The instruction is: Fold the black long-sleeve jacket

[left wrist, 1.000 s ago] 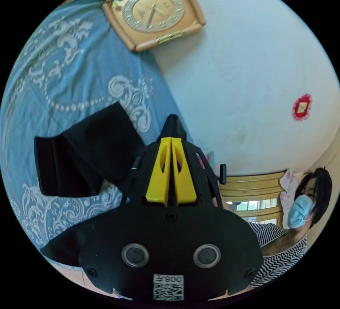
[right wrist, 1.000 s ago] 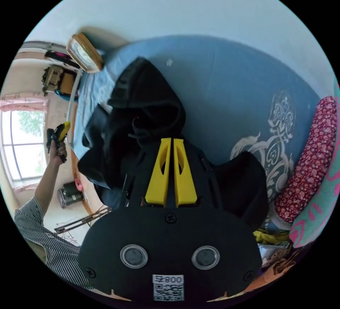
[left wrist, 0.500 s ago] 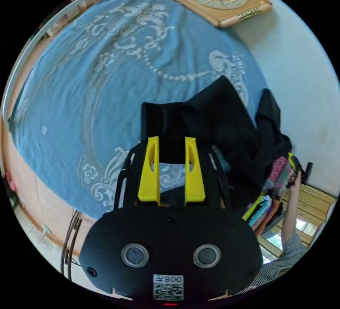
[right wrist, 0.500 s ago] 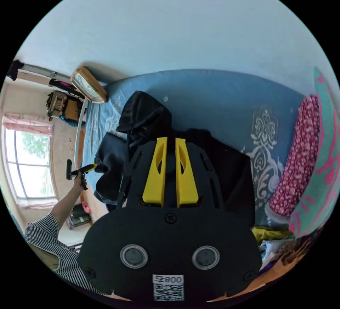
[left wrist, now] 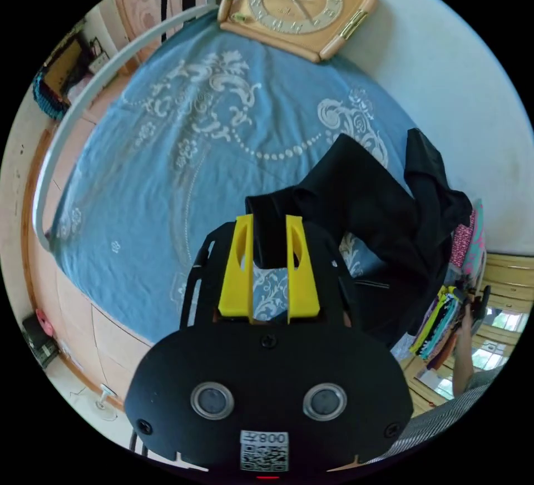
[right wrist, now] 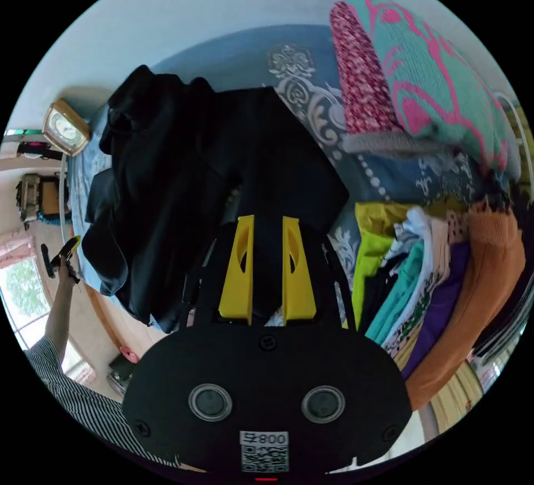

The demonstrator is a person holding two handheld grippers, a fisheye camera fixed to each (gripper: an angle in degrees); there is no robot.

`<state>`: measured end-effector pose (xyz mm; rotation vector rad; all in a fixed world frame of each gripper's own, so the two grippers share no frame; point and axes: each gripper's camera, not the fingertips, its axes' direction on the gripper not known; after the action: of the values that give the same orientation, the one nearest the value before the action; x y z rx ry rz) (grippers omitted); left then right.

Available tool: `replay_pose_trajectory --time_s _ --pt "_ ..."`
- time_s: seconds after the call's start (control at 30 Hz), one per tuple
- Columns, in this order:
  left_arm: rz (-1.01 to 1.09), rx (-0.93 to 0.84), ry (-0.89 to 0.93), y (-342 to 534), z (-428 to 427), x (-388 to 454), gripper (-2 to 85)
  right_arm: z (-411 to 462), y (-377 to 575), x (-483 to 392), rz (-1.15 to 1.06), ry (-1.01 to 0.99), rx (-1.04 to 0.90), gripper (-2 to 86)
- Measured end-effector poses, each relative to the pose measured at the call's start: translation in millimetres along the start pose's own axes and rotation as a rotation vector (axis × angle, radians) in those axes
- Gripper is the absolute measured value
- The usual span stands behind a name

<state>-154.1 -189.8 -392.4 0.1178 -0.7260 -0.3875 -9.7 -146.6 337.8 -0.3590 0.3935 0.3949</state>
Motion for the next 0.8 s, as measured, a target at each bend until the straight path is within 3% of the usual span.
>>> replay_pose_trajectory --time_s 0.07,0.2,0.27,0.4,0.5,0.67,0.8 --pt "-0.046 -0.114 0.036 -1.1 27.2 -2.1 9.4 12.7 8.3 5.1 0.034 0.014 -0.027 9.4" --pt "-0.023 -0.092 -0.037 1.1 27.0 14.8 6.3 69.2 12.7 2.7 0.101 -0.009 -0.161 9.5" --pt "0.04 -0.1 -0.077 -1.2 16.7 25.4 5.0 63.6 14.6 -10.4 0.088 0.039 -0.121 8.5" --pt "0.105 0.039 -0.262 -22.8 -55.5 32.4 4.0 38.2 4.6 -37.8 -0.109 0.124 -0.226 2.3" --pt "-0.036 0.241 -0.387 -43.3 -134.1 14.0 4.8 -25.9 -15.0 -22.5 -0.117 0.263 -0.138 1.9" --pt "-0.038 0.383 -0.168 -38.9 -167.3 6.0 8.5 -105.3 -26.4 9.1 -0.057 0.262 -0.036 3.7" --pt "0.115 0.181 -0.036 0.6 -84.7 33.8 11.7 -88.3 25.6 -3.4 -0.046 0.204 -0.036 7.8"
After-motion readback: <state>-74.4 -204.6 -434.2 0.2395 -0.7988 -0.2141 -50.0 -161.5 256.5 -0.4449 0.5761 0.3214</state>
